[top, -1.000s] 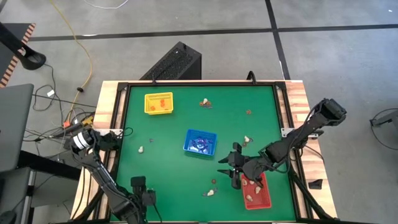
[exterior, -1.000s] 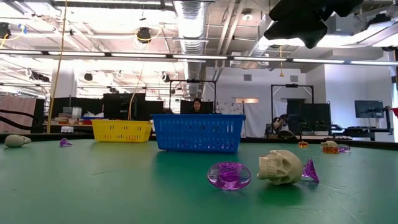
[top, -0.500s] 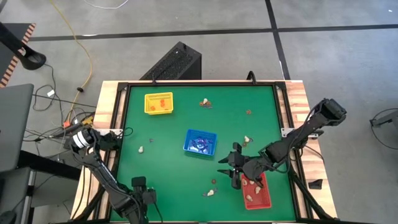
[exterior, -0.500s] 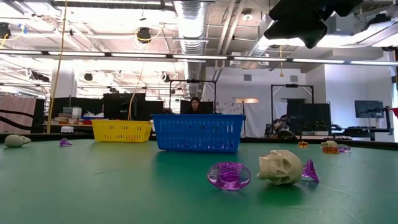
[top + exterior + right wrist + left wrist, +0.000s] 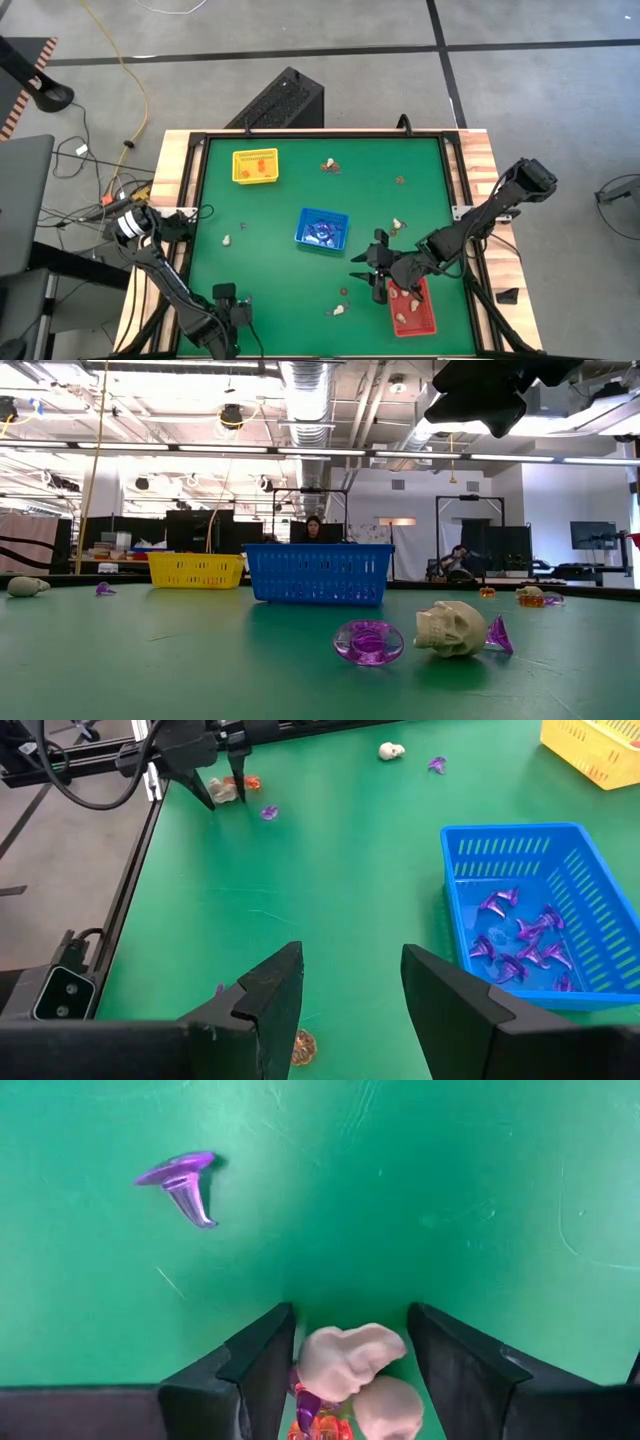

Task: Sort Halloween decoration
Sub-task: Put the skull toy into the red bin

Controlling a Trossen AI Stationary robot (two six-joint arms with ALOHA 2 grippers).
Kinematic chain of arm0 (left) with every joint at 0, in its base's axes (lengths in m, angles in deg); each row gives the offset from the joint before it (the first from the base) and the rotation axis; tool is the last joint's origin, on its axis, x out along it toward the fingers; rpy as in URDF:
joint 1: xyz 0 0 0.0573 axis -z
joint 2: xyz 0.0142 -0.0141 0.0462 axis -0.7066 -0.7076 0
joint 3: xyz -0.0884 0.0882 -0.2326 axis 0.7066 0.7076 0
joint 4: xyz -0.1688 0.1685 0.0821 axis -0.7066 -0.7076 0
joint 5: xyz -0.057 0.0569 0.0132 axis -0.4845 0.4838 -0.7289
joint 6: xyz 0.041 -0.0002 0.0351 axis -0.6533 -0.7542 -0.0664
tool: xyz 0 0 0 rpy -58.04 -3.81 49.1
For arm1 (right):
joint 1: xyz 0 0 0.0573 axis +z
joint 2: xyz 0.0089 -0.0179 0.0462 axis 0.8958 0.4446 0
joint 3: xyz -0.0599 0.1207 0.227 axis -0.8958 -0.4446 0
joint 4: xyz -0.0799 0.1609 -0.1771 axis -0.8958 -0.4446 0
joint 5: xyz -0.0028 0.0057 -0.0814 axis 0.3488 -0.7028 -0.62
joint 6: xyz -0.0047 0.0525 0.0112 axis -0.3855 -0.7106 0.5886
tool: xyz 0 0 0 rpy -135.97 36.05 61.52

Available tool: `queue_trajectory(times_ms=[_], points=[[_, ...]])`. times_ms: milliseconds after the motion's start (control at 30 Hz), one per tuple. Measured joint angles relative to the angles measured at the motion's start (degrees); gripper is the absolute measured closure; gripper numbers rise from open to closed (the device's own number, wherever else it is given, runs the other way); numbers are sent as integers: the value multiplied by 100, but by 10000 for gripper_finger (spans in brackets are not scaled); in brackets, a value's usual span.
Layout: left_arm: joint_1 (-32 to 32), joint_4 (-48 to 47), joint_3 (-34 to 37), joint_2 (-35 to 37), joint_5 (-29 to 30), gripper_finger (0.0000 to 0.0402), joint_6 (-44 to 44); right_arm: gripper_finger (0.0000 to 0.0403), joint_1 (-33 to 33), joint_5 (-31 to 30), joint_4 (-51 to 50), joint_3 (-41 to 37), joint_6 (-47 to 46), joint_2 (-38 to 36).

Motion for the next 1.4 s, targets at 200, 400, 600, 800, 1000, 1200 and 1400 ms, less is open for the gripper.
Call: queue_trajectory(times_ms=[200,400,600,800,1000,1200,1400], points=[[-8,4,12,67,-1,207,-105,202,0,2,0,2,2,0],[-74,-2,12,76,-87,207,-241,202,0,1,1,2,1,0],[-79,-12,12,82,-199,207,-326,202,0,2,14,2,0,0],[-76,-16,12,87,-243,207,-327,202,0,0,15,2,0,0],[-95,-17,10,89,-258,210,-363,202,0,0,14,2,0,0],[-185,-14,8,91,-279,248,-498,202,0,1,15,2,-2,0],[-296,-13,6,93,-277,281,-660,202,0,0,13,2,-2,0]])
